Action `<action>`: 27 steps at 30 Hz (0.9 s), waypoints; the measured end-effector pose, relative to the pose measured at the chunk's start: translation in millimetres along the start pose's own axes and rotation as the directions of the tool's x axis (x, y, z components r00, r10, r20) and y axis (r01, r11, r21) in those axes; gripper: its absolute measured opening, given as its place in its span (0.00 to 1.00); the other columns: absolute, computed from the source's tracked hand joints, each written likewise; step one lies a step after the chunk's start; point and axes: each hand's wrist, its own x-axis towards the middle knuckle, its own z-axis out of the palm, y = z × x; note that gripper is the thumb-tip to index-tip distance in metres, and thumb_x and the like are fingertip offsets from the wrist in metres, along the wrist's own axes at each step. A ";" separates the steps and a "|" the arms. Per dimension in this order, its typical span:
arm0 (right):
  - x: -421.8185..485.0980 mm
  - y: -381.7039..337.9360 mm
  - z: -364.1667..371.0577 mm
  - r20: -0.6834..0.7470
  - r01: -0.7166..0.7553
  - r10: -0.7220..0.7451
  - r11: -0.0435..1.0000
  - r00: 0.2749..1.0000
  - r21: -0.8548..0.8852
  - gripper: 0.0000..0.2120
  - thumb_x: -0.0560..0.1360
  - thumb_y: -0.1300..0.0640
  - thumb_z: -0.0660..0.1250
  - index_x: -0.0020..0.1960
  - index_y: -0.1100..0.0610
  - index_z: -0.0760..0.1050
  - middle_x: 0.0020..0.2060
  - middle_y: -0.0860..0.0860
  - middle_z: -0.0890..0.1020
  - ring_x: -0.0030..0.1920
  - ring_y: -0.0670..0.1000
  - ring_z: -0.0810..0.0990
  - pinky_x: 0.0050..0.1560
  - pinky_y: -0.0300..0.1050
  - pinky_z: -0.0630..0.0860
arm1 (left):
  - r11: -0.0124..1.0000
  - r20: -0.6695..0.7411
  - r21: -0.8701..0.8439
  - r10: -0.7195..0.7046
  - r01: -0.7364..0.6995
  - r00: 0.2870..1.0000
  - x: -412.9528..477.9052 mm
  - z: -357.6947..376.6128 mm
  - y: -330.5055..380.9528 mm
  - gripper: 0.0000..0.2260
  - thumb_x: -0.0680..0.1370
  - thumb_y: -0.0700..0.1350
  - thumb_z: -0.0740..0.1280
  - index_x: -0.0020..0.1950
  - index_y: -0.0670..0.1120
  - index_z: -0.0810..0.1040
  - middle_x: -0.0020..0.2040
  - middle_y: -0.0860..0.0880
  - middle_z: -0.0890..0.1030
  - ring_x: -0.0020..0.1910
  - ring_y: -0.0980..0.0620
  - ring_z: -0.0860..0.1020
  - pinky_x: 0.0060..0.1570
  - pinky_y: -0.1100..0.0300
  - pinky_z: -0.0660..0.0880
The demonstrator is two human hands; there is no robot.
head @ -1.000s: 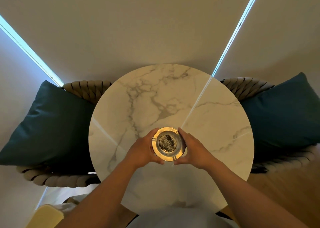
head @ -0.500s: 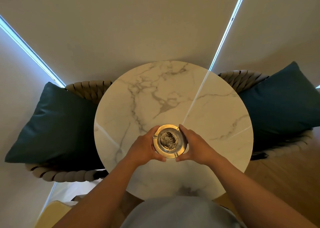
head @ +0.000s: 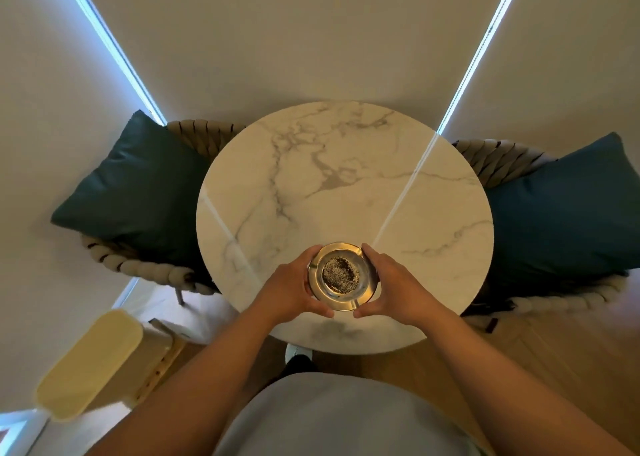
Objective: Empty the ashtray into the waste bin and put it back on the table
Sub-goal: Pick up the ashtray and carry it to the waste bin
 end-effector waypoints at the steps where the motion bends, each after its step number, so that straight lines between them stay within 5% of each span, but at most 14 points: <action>1: -7.7 2.9 1.3 0.015 0.010 -0.010 1.000 1.000 0.001 0.62 0.58 0.42 0.83 0.80 0.50 0.48 0.69 0.50 0.69 0.66 0.51 0.71 0.66 0.48 0.71 | 1.000 -0.013 -0.011 -0.012 0.012 1.000 -8.7 8.6 0.9 0.50 0.54 0.54 0.85 0.69 0.67 0.62 0.43 0.73 0.79 0.42 0.70 0.78 0.46 0.68 0.76; 4: -31.4 12.3 8.7 0.054 0.044 -0.045 0.999 0.998 0.008 0.63 0.57 0.44 0.83 0.80 0.50 0.49 0.69 0.50 0.70 0.66 0.51 0.71 0.67 0.48 0.71 | 0.998 -0.054 -0.048 -0.049 0.047 0.997 -36.7 35.4 3.5 0.49 0.54 0.52 0.85 0.70 0.65 0.64 0.43 0.73 0.79 0.41 0.71 0.78 0.44 0.69 0.74; 10: -65.1 20.9 23.7 0.133 0.120 -0.116 0.993 0.984 -0.017 0.62 0.58 0.44 0.83 0.80 0.51 0.49 0.71 0.50 0.69 0.69 0.51 0.69 0.68 0.49 0.70 | 0.987 -0.122 -0.113 -0.132 0.119 0.984 -87.1 75.1 9.8 0.49 0.56 0.51 0.85 0.71 0.65 0.62 0.59 0.62 0.79 0.59 0.57 0.78 0.62 0.55 0.76; 19: -80.1 -0.6 35.9 0.208 0.273 -0.256 0.960 0.944 -0.057 0.61 0.58 0.46 0.84 0.80 0.52 0.51 0.68 0.51 0.71 0.63 0.49 0.71 0.61 0.38 0.66 | 0.955 -0.228 -0.205 -0.259 0.214 0.939 -143.4 84.1 13.9 0.54 0.55 0.50 0.85 0.75 0.57 0.61 0.63 0.54 0.80 0.64 0.54 0.77 0.66 0.48 0.74; 27: -62.7 -45.7 60.5 0.289 0.380 -0.341 0.920 0.895 -0.091 0.61 0.57 0.46 0.84 0.80 0.54 0.51 0.69 0.52 0.71 0.67 0.51 0.70 0.62 0.38 0.65 | 0.950 -0.335 -0.203 -0.296 0.238 0.894 -182.1 67.0 -9.5 0.52 0.57 0.52 0.84 0.75 0.58 0.60 0.61 0.62 0.76 0.63 0.58 0.75 0.63 0.57 0.73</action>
